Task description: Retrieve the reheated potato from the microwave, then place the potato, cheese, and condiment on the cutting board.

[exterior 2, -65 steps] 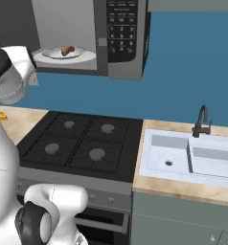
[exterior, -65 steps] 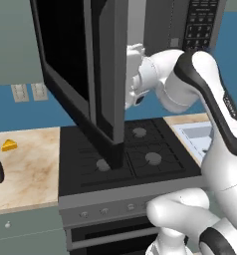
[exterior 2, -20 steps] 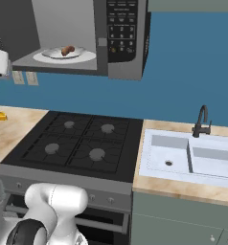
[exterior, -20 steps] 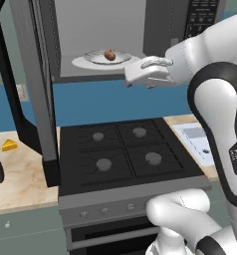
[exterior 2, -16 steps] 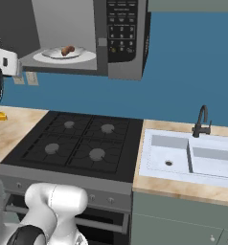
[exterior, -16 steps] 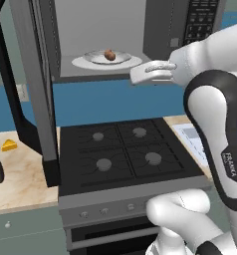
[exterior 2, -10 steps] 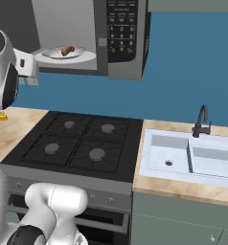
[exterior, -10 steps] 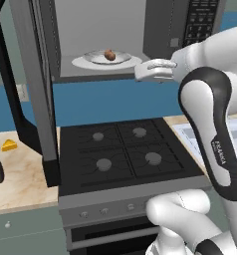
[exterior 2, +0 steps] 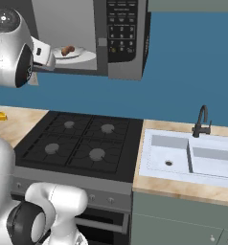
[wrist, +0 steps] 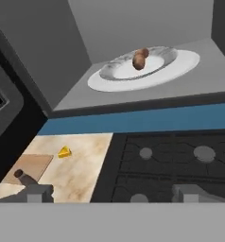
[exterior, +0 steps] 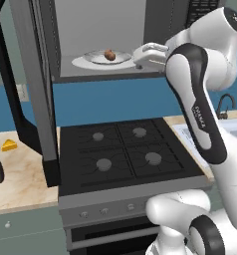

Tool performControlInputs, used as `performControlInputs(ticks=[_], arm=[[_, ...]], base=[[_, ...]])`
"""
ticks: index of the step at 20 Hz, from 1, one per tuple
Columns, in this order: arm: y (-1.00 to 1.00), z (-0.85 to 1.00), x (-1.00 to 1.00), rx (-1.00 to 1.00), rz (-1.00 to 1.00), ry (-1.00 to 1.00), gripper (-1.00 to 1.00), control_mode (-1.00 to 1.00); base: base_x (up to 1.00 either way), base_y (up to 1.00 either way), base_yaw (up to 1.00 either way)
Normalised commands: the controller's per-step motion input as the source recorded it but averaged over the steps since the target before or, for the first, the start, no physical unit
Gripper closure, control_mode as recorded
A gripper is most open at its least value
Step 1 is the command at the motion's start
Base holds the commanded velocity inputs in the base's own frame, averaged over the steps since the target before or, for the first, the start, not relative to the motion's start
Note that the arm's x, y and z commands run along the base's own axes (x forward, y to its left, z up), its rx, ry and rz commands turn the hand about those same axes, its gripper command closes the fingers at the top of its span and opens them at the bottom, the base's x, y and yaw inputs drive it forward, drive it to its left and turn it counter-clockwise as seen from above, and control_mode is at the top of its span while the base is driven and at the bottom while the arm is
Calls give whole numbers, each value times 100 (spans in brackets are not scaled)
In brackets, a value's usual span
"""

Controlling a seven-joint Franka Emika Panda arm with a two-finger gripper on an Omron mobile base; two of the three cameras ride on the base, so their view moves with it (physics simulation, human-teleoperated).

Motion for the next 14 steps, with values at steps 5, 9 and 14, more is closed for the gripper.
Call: performControlInputs(ticks=[5, 9, 14], arm=[[0, 3, 54, -10, -11, -2, -100, -100], [0, -10, 45, -10, -5, -5, -100, -100], [2, -8, 54, -2, 0, -9, -100, -100]], base=[[0, 0, 0], [0, 0, 0], [0, 0, 0]])
